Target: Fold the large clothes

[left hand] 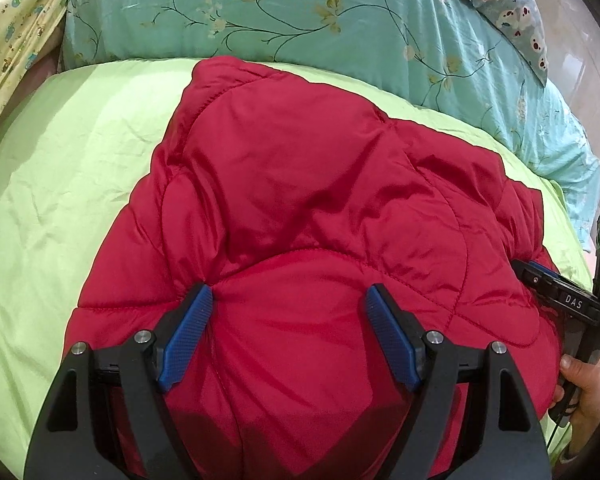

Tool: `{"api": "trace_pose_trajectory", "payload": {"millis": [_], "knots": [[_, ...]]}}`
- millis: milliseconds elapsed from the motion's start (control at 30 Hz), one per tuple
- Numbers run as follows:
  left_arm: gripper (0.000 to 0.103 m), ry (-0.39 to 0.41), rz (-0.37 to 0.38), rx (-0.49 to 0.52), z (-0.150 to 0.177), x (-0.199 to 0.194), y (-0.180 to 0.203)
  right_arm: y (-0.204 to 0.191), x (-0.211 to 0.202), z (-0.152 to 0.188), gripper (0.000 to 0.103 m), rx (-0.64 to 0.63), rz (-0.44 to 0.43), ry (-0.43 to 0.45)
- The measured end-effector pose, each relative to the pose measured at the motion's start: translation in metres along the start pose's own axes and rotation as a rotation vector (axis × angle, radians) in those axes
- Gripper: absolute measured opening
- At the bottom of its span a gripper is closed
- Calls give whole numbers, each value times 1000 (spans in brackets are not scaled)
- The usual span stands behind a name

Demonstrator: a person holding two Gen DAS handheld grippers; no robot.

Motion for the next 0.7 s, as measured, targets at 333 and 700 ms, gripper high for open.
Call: {"api": "trace_pose_trajectory", "payload": {"millis": [333,700], "knots": [[80,-23,-28,-19,-5,-12,4,1,-1,2,91,-6,-5,11],[80,20,37,23,33,-67,28,0,-2,3,91,-15,2,19]]}}
Point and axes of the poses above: each gripper's, at about its wrist camera, not at the fingertips, and x roughly the way its jaws point, y to its right, z to its underside, the point moved 2 cm from there along x, roughly the way its jaws point, and after that the axes turned 3 degrees about y, right-handed, at the moved point
